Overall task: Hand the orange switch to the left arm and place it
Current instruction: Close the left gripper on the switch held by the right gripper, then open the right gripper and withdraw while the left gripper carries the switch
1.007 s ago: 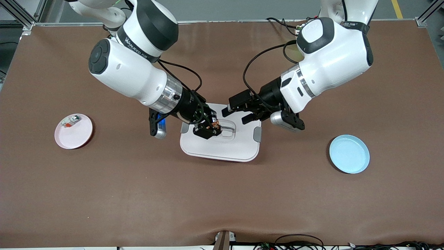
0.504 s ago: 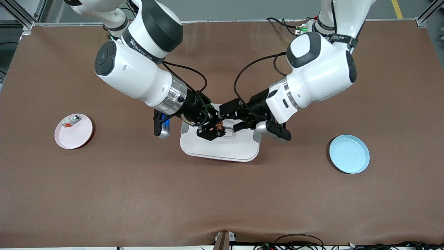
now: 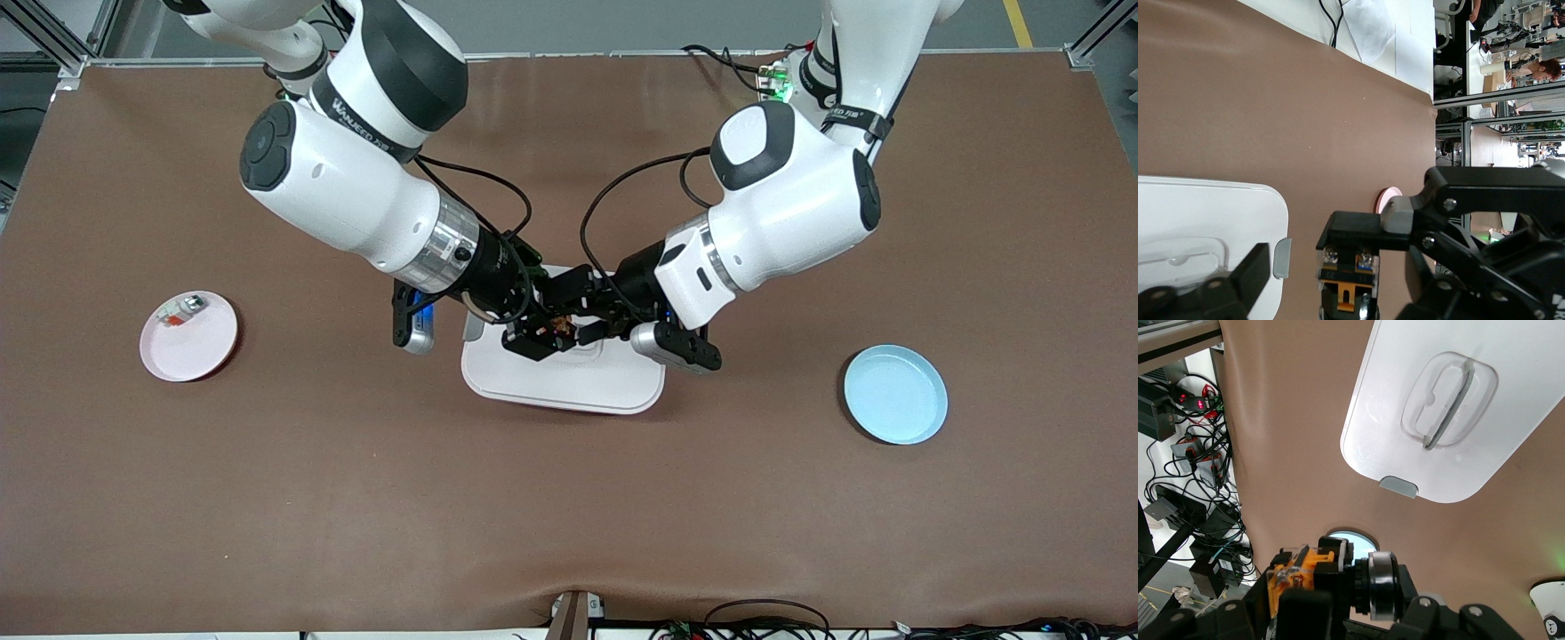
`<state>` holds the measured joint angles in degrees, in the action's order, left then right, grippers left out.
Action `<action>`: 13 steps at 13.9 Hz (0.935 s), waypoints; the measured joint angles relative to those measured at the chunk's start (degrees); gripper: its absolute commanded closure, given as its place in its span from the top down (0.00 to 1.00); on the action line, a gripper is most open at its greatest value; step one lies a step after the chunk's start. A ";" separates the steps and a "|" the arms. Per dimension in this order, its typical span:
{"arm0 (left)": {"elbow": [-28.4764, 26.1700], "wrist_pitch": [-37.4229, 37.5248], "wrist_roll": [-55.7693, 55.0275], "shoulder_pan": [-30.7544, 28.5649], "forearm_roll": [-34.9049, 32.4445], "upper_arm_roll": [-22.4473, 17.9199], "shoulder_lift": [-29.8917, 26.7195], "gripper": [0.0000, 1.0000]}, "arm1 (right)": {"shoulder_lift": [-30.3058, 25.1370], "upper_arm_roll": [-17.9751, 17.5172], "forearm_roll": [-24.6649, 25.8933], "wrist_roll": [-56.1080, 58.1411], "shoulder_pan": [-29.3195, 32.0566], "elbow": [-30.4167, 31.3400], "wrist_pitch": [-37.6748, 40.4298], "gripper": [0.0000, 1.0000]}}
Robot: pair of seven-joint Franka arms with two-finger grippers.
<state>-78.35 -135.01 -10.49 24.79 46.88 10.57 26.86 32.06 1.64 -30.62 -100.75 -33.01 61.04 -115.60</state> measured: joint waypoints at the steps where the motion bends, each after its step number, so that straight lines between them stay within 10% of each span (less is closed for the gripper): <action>1: 0.06 -0.01 0.00 0.00 0.00 0.00 0.00 0.27 | 0.00 -0.01 0.00 -0.03 -0.02 -0.04 0.01 0.00; 3: 0.32 -0.04 0.00 -0.01 0.21 0.01 0.00 0.00 | 0.04 -0.02 0.00 -0.05 -0.03 -0.06 0.05 0.00; 8: 0.53 -0.02 0.29 0.00 0.44 0.04 0.00 0.00 | 0.16 -0.02 -0.08 -0.05 -0.06 -0.15 0.00 0.00; 9: 0.53 -0.02 0.29 -0.01 0.44 0.04 0.00 0.00 | 0.17 -0.02 -0.08 -0.05 -0.06 -0.15 0.00 0.15; 10: 0.53 -0.02 0.29 -0.01 0.44 0.04 0.00 0.00 | 0.17 -0.02 -0.08 -0.05 -0.06 -0.15 0.00 0.92; 13: 0.54 -0.04 0.29 -0.22 0.44 -0.14 0.03 0.00 | 0.17 0.33 -0.08 -0.12 -0.03 -0.31 -0.02 1.00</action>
<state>-77.81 -135.06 -10.20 24.56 47.32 10.43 26.89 32.23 1.97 -30.70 -100.87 -33.04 60.73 -115.62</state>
